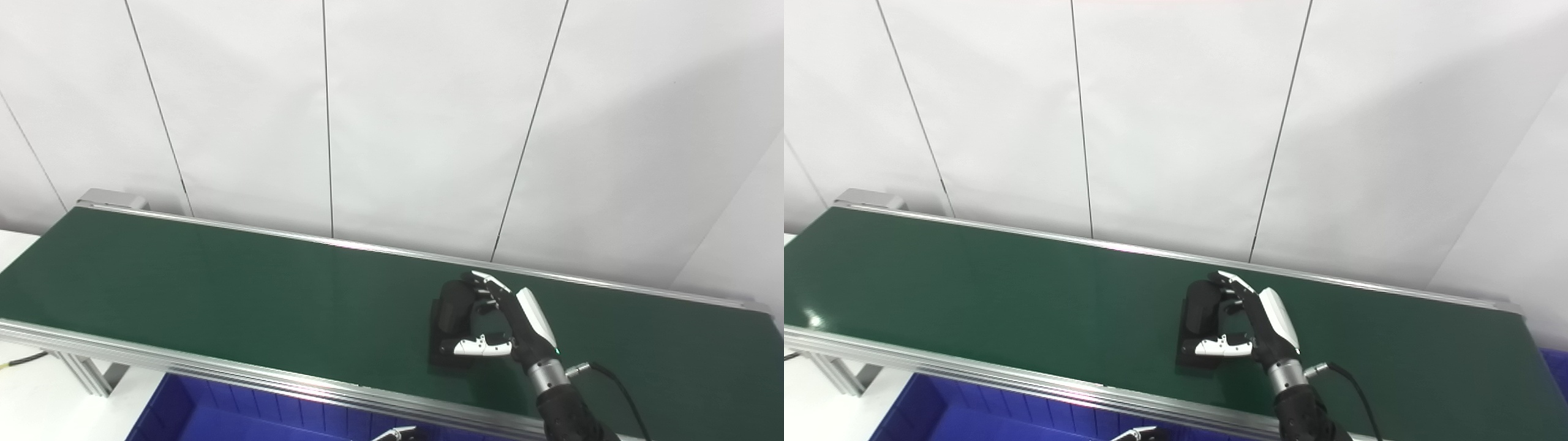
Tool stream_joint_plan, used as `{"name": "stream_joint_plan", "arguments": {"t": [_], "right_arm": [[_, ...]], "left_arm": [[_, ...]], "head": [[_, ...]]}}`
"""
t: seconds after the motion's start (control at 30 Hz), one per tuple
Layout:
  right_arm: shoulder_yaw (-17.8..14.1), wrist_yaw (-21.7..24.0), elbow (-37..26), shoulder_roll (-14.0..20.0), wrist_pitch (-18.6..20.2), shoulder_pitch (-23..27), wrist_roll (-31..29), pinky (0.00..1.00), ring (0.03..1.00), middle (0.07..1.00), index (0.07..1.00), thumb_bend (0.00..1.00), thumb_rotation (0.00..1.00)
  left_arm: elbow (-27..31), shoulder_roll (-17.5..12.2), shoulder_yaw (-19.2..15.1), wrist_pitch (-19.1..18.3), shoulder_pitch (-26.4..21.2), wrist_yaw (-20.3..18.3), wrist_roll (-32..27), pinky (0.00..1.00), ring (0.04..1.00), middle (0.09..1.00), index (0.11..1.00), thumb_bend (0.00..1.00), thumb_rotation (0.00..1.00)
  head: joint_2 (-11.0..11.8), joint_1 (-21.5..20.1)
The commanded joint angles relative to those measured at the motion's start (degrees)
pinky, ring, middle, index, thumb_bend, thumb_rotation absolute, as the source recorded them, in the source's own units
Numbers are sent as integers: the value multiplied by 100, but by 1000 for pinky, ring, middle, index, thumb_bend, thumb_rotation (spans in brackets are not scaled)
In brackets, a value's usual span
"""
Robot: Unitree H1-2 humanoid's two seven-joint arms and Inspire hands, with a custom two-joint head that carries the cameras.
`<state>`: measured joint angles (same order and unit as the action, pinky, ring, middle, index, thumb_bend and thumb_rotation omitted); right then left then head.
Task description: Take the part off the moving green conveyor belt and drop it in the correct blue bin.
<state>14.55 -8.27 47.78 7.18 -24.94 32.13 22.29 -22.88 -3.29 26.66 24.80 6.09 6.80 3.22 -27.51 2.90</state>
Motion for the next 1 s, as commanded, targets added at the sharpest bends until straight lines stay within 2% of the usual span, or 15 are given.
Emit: {"name": "stream_joint_plan", "arguments": {"t": [0.0,0.17,0.2,0.27,0.3,0.33,0.4,0.5,0.87,0.97], "right_arm": [[-47,-59,-93,25,-85,245,-4,579,688,768,796,893,317],[-75,-28,-124,18,-50,222,-47,531,631,730,774,789,313],[-90,-44,-131,6,-41,209,-55,512,595,690,754,742,279],[-124,-115,-155,-21,19,181,-37,448,519,592,674,658,142],[-128,-154,-159,-27,37,175,-4,443,513,584,665,652,130],[-125,-180,-152,-24,56,174,30,416,485,524,602,586,67],[-114,-212,-104,-15,48,188,65,323,384,452,548,528,11],[-91,-157,-54,4,86,194,51,263,323,435,534,518,0],[-8,0,-258,99,212,140,57,266,331,437,530,518,0],[-33,102,-461,116,338,70,-7,270,334,437,530,518,0]], "left_arm": [[192,-10,10,213,-2,9,20,697,763,775,770,959,649],[247,-45,9,213,33,-9,19,693,761,777,773,955,649],[251,-43,3,213,34,-13,12,692,760,774,773,953,646],[239,-37,-5,213,28,-28,1,696,760,772,773,951,643],[234,-38,-6,213,24,-36,-2,696,761,772,773,951,643],[231,-39,-5,213,22,-39,-1,697,761,772,774,951,642],[227,-45,1,213,14,-27,5,693,758,772,773,954,648],[224,-41,-17,213,17,-31,-2,693,758,770,770,963,655],[218,-21,-38,213,17,-73,-27,702,763,770,774,966,649],[224,-19,6,213,3,31,50,698,761,770,774,966,654]], "head": [[-11,7],[-40,-17],[-37,-24],[-35,-26],[-37,-33],[-37,-33],[-40,-42],[-38,-48],[-85,-108],[-129,-211]]}}
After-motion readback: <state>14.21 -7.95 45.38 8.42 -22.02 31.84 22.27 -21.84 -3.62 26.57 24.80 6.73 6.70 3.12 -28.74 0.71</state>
